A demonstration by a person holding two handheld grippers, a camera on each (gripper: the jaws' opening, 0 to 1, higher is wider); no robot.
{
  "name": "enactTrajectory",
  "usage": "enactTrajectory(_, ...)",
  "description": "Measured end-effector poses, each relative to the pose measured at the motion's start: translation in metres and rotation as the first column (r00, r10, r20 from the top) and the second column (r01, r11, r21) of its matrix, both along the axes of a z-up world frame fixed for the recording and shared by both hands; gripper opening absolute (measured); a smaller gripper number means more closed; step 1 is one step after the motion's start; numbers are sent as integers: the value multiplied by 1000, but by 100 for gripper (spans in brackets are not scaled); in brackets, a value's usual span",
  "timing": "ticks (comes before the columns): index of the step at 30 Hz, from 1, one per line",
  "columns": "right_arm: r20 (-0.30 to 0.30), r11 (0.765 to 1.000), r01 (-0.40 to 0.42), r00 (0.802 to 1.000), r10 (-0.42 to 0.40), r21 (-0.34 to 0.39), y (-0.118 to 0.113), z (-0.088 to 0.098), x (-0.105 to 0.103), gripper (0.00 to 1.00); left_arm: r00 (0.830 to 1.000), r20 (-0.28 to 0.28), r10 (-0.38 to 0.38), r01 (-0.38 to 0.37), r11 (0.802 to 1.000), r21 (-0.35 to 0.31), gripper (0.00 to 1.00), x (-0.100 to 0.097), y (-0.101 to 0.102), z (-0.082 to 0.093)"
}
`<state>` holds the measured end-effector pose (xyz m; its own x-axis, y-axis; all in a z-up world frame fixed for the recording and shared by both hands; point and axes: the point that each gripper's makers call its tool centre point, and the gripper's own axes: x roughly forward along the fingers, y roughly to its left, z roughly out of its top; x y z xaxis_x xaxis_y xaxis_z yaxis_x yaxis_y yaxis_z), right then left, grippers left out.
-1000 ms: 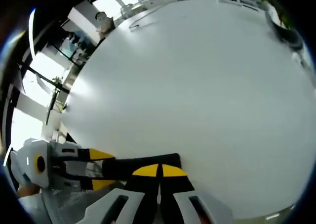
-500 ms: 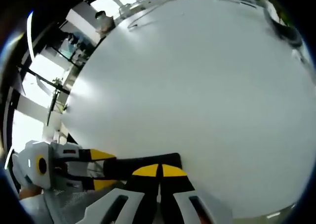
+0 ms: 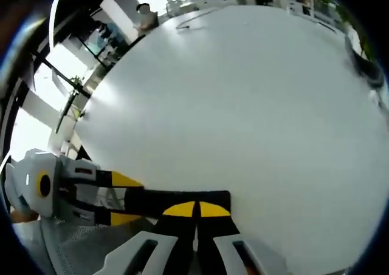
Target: Press the specified remote control buttons in sequence, fully releasing each button before pressing the next.
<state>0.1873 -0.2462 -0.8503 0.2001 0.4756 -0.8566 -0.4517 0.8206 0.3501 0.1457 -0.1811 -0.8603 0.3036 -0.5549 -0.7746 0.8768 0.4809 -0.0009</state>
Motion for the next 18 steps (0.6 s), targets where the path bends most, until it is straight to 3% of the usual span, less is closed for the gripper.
enactTrajectory(11,50,999,-49,998,49,-13,1,0,0,0,1000,0,0,0,1000,-3,25,0,0,0)
enactTrajectory(18,9,1000,0,1000,0,19,-1,-1,2,0,1000,1,0,0,1000,-3,25,0,0,0)
